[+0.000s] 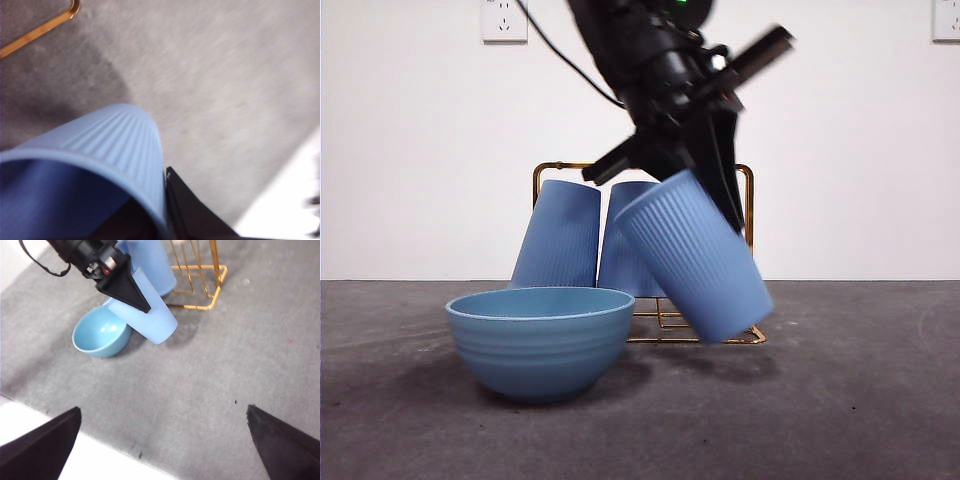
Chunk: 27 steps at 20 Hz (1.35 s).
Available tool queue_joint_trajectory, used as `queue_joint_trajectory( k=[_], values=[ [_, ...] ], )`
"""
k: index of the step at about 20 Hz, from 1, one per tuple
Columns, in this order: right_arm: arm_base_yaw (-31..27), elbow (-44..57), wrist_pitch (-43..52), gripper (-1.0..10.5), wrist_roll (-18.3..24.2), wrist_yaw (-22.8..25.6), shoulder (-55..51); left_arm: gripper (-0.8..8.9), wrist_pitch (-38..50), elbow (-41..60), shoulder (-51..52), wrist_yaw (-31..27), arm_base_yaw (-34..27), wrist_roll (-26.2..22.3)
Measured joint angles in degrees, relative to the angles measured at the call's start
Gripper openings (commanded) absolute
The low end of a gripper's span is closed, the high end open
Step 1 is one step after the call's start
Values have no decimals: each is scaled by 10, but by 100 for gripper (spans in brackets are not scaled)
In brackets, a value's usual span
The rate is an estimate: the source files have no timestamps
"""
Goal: Right arm lift cup from the cupboard, then place it on the right of the bowl
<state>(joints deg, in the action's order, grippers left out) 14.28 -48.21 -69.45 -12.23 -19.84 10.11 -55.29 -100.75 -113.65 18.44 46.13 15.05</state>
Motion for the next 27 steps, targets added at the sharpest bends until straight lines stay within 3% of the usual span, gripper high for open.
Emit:
queue_joint_trajectory(
  k=[6,18,22,23,27],
  values=[
    [0,0,0,552,0,4,0,11,-79,-76,-67,-134,50,-62],
    [0,0,3,552,0,5,0,46,-92,-76,-75,-155,73,-101],
    [0,0,6,552,0,21,0,456,-81,-82,-76,-155,74,-111],
    [0,0,8,552,0,21,0,507,-84,-91,-77,-155,74,-112],
    [0,0,8,552,0,21,0,513,-114,-132,-76,-155,74,-113]
  ],
)
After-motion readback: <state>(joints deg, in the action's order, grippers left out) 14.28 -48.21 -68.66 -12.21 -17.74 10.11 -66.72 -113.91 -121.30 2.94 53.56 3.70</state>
